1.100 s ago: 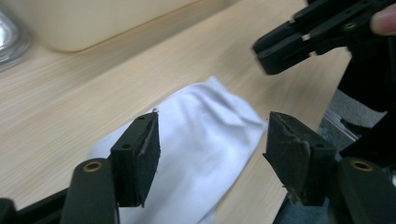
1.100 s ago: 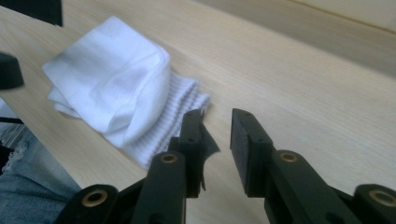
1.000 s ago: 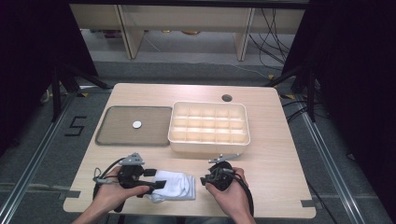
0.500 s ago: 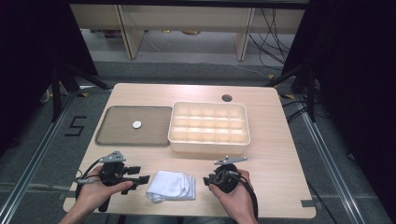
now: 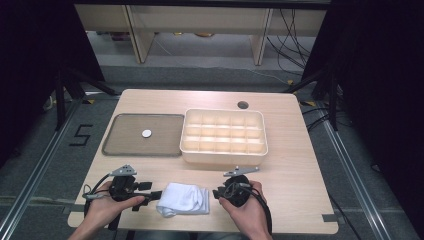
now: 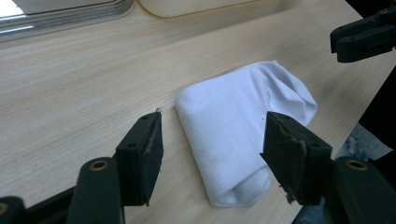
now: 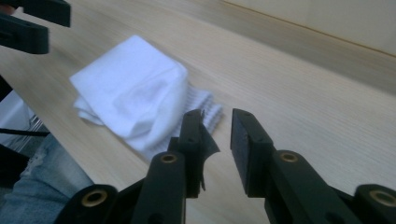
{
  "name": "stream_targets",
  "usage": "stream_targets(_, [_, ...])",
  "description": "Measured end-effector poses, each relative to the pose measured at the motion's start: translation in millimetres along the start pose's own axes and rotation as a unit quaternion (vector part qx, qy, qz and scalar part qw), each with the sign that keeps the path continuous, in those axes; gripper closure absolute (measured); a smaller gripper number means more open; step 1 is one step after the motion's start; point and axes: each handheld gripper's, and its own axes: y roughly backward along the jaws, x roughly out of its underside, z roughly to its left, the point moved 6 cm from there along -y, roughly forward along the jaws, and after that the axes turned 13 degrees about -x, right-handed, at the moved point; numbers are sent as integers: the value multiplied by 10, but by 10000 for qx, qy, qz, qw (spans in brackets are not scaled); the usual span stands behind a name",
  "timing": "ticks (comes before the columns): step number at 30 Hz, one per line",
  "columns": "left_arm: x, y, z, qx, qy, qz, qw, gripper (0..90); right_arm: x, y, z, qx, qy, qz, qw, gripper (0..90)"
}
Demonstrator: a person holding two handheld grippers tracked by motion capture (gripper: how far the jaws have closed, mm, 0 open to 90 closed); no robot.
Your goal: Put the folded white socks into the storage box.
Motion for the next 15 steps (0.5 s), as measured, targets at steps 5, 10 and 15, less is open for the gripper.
stream_targets(5, [16,-38,3,-11,86,68,9999,380,-107,-84,150,-120,238,75,9996,833])
stream_targets(10, [17,-56,17,-22,164,83,9998,385,-175,-157,276,-225,383,83,9990,863])
stream_targets(15, [13,-69,1,-13,149,71,9999,389,-230,-316,410,-365,665,240,9968,893])
